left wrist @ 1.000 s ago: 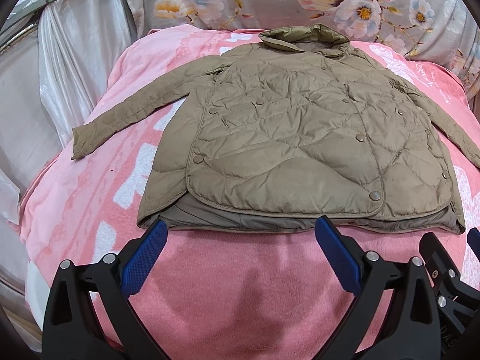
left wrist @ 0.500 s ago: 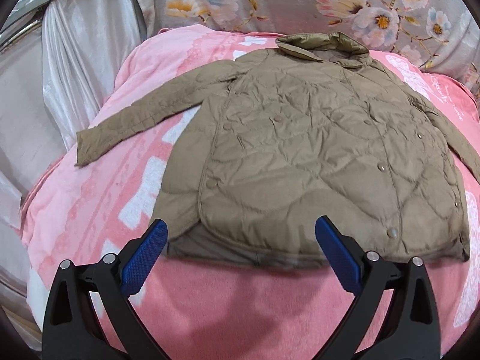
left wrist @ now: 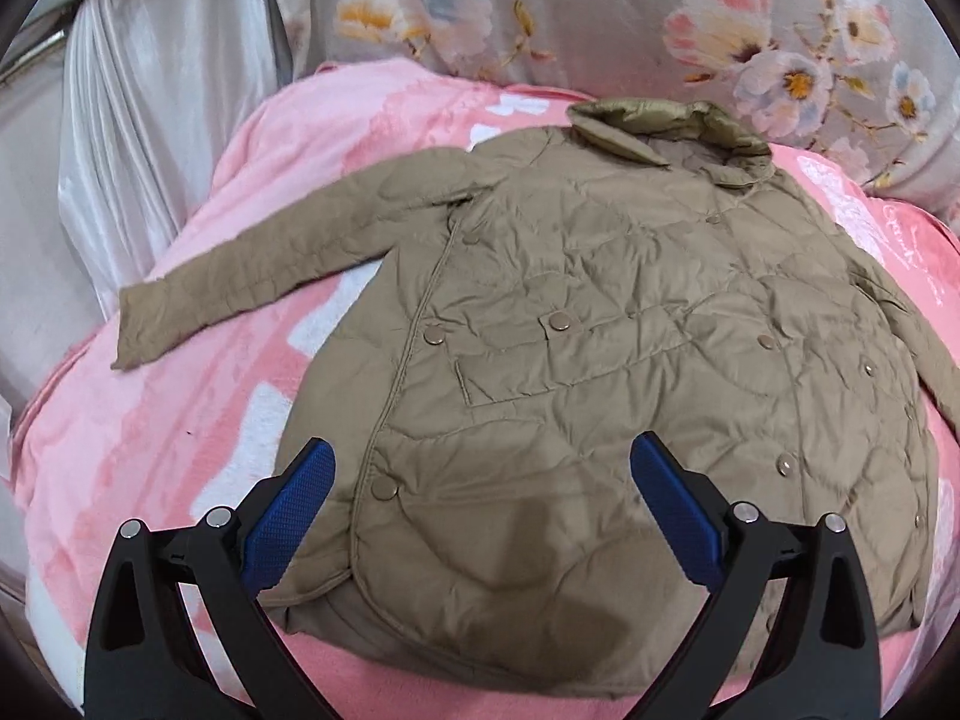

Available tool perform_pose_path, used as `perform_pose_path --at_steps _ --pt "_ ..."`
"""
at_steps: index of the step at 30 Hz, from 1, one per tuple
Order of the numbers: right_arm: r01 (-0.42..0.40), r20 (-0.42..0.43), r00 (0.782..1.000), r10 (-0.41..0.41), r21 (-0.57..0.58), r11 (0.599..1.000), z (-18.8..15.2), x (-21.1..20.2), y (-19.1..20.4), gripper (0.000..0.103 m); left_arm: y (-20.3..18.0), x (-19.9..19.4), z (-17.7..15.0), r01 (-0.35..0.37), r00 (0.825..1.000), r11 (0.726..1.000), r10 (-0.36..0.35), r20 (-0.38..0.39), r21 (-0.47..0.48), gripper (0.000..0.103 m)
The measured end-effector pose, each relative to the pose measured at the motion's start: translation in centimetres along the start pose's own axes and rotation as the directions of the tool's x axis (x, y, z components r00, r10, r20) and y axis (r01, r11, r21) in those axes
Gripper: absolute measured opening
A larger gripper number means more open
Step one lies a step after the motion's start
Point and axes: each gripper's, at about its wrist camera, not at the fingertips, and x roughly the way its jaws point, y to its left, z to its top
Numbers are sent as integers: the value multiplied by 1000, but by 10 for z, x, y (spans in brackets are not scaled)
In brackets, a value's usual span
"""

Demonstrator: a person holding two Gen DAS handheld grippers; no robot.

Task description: Fold large clothes

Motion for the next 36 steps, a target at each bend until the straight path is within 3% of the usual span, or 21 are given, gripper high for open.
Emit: perform_pose_path --at_steps 1,3,5,7,9,11,13,14,16,19,22,25,30,33,34,35,36 --pt "27 32 999 -26 -23 999 4 1 6 95 0 3 1 -7 1000 1000 7 -9 -3 97" --pt "54 61 997 -48 -87 995 8 6 22 74 -1 11 6 -20 1000 1000 20 -21 -4 97" --pt "36 51 998 -29 -122 992 17 17 38 21 -1 18 10 -33 999 999 33 -30 -3 97" --pt "-1 56 998 7 -119 993 26 22 66 10 2 23 16 -31 999 999 30 -35 -11 97" --pt "-47 100 993 67 -189 981 31 11 101 8 5 29 24 -31 999 999 30 -36 -32 97" --pt "-115 137 976 167 -324 939 23 -11 156 7 7 33 32 -29 999 999 28 -27 -45 97" --pt "-192 128 952 276 -452 871 4 -31 210 6 8 36 40 -32 999 998 31 -22 -53 97" --pt "-226 119 934 335 -530 817 -12 -41 241 6 9 39 45 -29 999 998 28 -19 -62 97" --pt "-322 21 897 441 -651 687 -55 -58 295 6 11 42 54 -18 1000 996 17 -14 -83 97" --pt "-441 -158 846 509 -743 503 -125 -64 349 6 17 47 66 -6 1000 993 6 -7 -116 97" --pt "-543 -344 802 488 -759 358 -195 -53 378 6 22 50 76 -12 1000 990 13 5 -140 97" --pt "-595 -475 782 404 -762 255 -263 -34 385 5 30 54 83 -21 1000 988 23 9 -156 97" --pt "-629 -586 772 246 -762 155 -343 -3 374 7 46 64 89 1 1000 980 -2 -3 -198 97" --pt "-601 -577 792 199 -794 92 -373 2 361 16 53 72 93 78 996 968 -85 -19 -239 97" --pt "-600 -577 792 201 -797 75 -375 -2 358 21 55 75 94 123 991 958 -133 -22 -258 97" --pt "-622 -599 773 208 -780 66 -376 -10 354 37 55 77 96 164 984 949 -177 -25 -270 97" --pt "-633 -608 764 215 -771 68 -369 -16 349 40 55 80 97 209 973 935 -228 -33 -288 97"
